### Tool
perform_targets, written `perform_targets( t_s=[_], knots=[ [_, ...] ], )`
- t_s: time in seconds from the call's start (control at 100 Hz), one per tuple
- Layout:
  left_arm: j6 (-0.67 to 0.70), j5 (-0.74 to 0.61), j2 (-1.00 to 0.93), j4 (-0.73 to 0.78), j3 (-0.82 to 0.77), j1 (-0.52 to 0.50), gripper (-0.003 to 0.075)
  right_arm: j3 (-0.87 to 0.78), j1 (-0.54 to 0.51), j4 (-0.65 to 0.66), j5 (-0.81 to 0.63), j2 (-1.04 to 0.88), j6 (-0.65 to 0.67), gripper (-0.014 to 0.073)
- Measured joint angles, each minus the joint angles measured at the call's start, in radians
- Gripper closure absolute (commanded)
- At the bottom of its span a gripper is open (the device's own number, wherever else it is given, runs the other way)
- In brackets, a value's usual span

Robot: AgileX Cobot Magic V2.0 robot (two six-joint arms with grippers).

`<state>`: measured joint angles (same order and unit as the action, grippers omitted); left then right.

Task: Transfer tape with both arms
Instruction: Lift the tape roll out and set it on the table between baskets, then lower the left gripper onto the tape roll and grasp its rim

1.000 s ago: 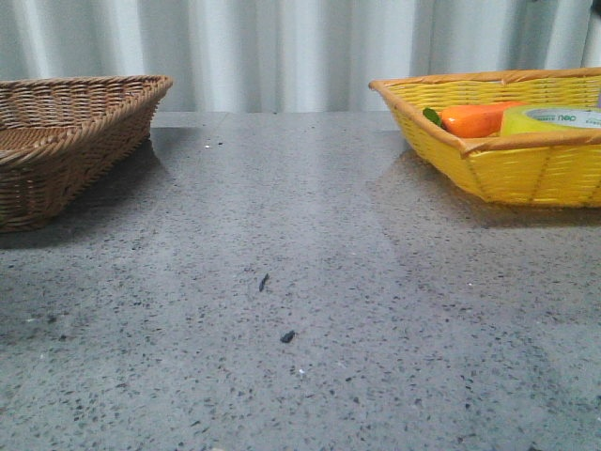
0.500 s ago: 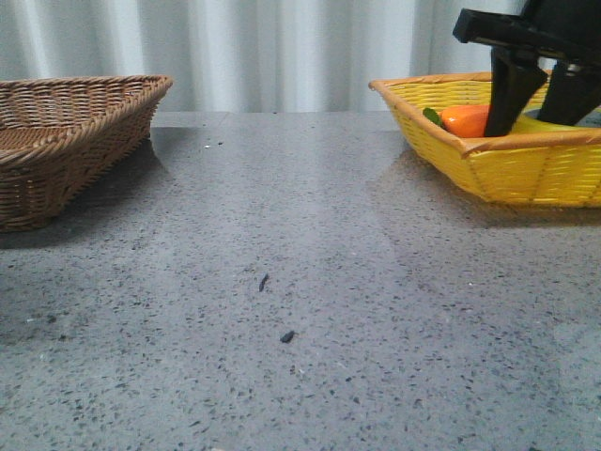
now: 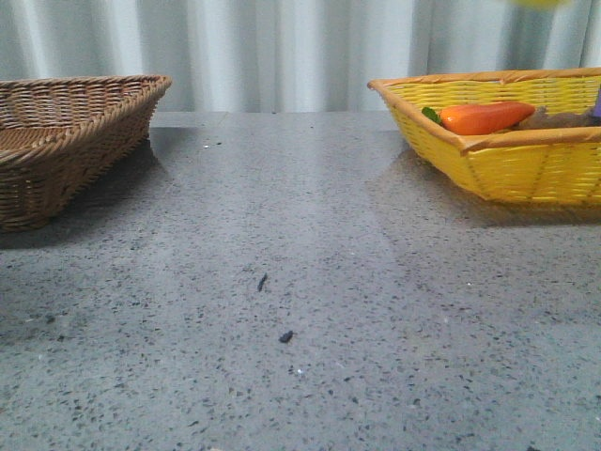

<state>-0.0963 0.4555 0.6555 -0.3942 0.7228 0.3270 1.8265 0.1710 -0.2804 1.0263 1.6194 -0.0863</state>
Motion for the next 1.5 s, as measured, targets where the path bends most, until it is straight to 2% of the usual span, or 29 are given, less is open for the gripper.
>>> perform_targets(
  t_s=[0.15, 0.3, 0.63, 0.68, 0.75, 0.87, 0.9, 0.96, 1.05, 1.12, 1.22, 1.29, 1.36, 1.5],
  knots=[
    [0.0, -0.012, 0.0, 0.0, 0.0, 0.0, 0.0337, 0.158, 0.127, -0.014, -0.002, 0.004, 0.0, 0.0635],
    [0.0, -0.012, 0.0, 0.0, 0.0, 0.0, 0.0337, 0.2, 0.23, -0.025, -0.004, 0.065, 0.0, 0.0635],
    [0.0, -0.018, 0.0, 0.0, -0.029, 0.0, 0.0337, 0.202, 0.278, -0.024, 0.094, 0.359, 0.001, 0.0621],
    [0.0, -0.018, 0.0, 0.0, -0.039, 0.0, 0.0337, 0.202, 0.278, -0.022, 0.101, 0.39, 0.002, 0.0579],
    [0.0, -0.01, 0.0, 0.0, -0.046, 0.0, 0.0337, 0.202, 0.278, -0.02, 0.11, 0.421, 0.015, 0.0458],
    [0.0, -0.011, 0.0, 0.0, -0.046, 0.0, 0.0337, 0.202, 0.278, -0.018, 0.111, 0.435, 0.034, 0.0154],
    [0.0, -0.011, 0.0, 0.0, -0.046, 0.0, 0.0337, 0.202, 0.278, -0.022, 0.109, 0.435, 0.034, 0.0101],
    [0.0, -0.011, 0.0, 0.0, -0.046, 0.0, 0.0337, 0.207, 0.278, -0.037, 0.109, 0.428, 0.035, 0.0052],
    [0.0, -0.013, 0.0, 0.0, -0.046, 0.0, 0.0337, 0.225, 0.278, -0.055, 0.126, 0.408, 0.036, 0.0117],
    [0.0, -0.017, 0.0, 0.0, -0.046, 0.0, 0.0337, 0.236, 0.278, -0.062, 0.145, 0.369, 0.036, 0.025],
    [0.0, -0.023, 0.0, 0.0, -0.046, 0.0, 0.0337, 0.24, 0.278, -0.062, 0.186, 0.274, 0.036, 0.0489],
    [0.0, -0.032, 0.004, 0.0, -0.046, 0.0, 0.0342, 0.242, 0.278, -0.062, 0.211, 0.186, 0.024, 0.0587],
    [0.0, -0.046, 0.017, 0.0, -0.046, 0.0, 0.0356, 0.245, 0.278, -0.062, 0.22, 0.092, 0.007, 0.0629],
    [-0.008, -0.055, 0.082, 0.0, -0.012, 0.002, 0.0357, 0.213, 0.278, -0.062, 0.231, -0.098, -0.027, 0.0636]
  ],
)
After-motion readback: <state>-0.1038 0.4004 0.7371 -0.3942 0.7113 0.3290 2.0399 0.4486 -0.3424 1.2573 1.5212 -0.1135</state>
